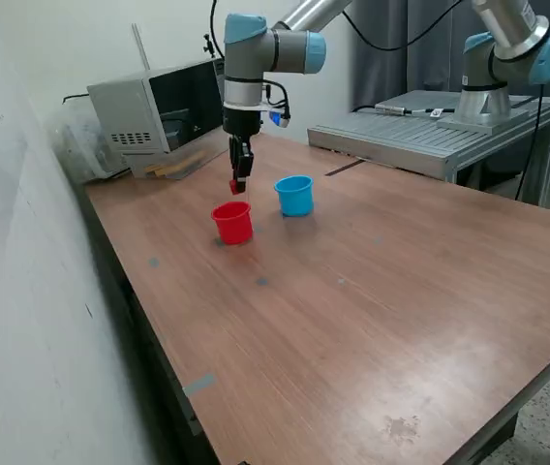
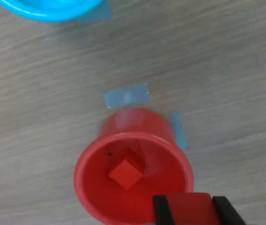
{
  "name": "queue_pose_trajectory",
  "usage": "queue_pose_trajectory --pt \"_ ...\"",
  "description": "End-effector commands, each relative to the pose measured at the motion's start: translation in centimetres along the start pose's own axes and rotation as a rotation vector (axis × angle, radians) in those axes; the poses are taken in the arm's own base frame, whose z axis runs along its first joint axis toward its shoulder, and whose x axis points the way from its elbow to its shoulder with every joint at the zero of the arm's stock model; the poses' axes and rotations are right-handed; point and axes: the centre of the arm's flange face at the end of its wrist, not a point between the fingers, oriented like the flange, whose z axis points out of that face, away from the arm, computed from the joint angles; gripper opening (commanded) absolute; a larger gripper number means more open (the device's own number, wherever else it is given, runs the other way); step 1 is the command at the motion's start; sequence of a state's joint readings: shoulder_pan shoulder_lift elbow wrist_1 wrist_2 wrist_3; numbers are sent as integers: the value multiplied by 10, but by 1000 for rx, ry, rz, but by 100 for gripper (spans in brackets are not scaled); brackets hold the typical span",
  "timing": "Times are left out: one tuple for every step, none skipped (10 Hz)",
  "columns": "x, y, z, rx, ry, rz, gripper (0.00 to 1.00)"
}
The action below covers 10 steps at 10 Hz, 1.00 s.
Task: Place red objects in the red bin, and blue objects in the blue bin.
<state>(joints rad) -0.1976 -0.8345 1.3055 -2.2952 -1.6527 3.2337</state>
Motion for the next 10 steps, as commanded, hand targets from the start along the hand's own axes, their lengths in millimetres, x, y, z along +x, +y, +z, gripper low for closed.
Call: queue_pose_trajectory --pt "0 6 8 -18 0 3 0" --pt "-7 9 9 -20 -2 12 0" --pt "-10 11 8 -23 -3 17 0" --pt "-13 11 9 -22 -4 20 0" --pt "-16 13 9 -26 -5 24 0" --pt "-17 13 9 -26 -5 26 0" --pt "-23 14 10 -25 -7 33 0" --pt "-27 15 10 -25 -8 38 0" --pt "-27 14 12 -22 -9 38 0" --pt "-27 13 13 -19 -10 36 0"
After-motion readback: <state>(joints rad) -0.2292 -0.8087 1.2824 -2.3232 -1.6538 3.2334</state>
